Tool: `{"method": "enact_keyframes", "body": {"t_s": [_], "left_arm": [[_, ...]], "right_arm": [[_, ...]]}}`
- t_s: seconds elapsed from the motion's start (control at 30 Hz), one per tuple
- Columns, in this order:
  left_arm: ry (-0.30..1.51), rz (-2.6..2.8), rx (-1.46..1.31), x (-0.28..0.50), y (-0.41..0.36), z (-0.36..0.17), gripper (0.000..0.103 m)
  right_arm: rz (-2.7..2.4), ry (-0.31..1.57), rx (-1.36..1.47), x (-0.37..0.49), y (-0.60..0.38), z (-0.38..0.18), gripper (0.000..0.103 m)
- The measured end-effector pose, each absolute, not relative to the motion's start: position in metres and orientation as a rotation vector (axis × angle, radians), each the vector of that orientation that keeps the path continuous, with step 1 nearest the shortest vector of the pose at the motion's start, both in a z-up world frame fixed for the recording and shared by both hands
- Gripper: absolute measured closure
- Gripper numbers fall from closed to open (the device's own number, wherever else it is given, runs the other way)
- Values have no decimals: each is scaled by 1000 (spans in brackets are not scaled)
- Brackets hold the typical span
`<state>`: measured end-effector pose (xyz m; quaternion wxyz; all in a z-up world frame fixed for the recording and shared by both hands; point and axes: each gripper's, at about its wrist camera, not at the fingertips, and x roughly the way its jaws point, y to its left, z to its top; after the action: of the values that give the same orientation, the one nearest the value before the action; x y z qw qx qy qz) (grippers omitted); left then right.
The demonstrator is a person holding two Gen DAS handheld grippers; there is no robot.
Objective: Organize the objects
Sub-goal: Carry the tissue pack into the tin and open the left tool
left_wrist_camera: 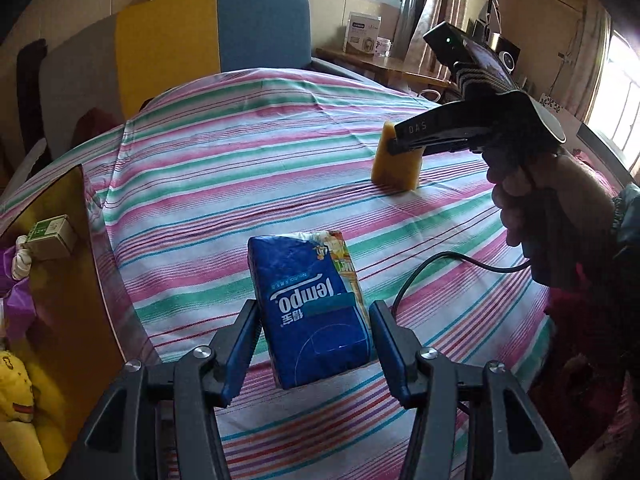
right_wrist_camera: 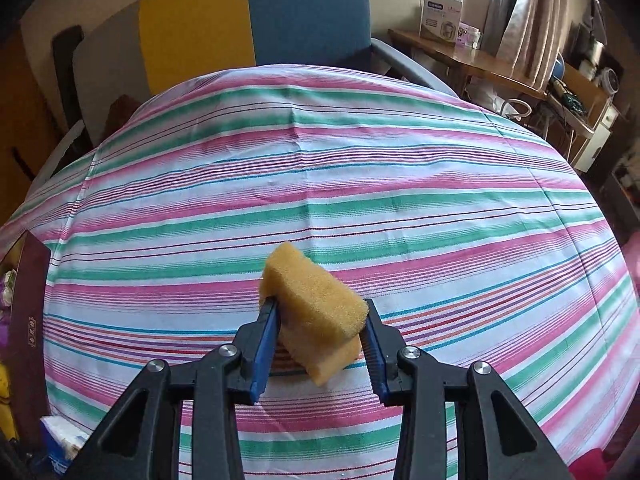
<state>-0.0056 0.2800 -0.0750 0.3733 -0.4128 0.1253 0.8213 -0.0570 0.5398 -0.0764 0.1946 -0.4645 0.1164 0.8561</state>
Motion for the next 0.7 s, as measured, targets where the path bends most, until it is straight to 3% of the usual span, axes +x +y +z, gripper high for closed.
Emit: {"method": "enact_keyframes", "body": {"t_s": [0.7], "left_arm": [[148,2226,-992,-11,208,-19,47]], "right_arm": [[2403,308,-1300,-55,538,-75,63]]}}
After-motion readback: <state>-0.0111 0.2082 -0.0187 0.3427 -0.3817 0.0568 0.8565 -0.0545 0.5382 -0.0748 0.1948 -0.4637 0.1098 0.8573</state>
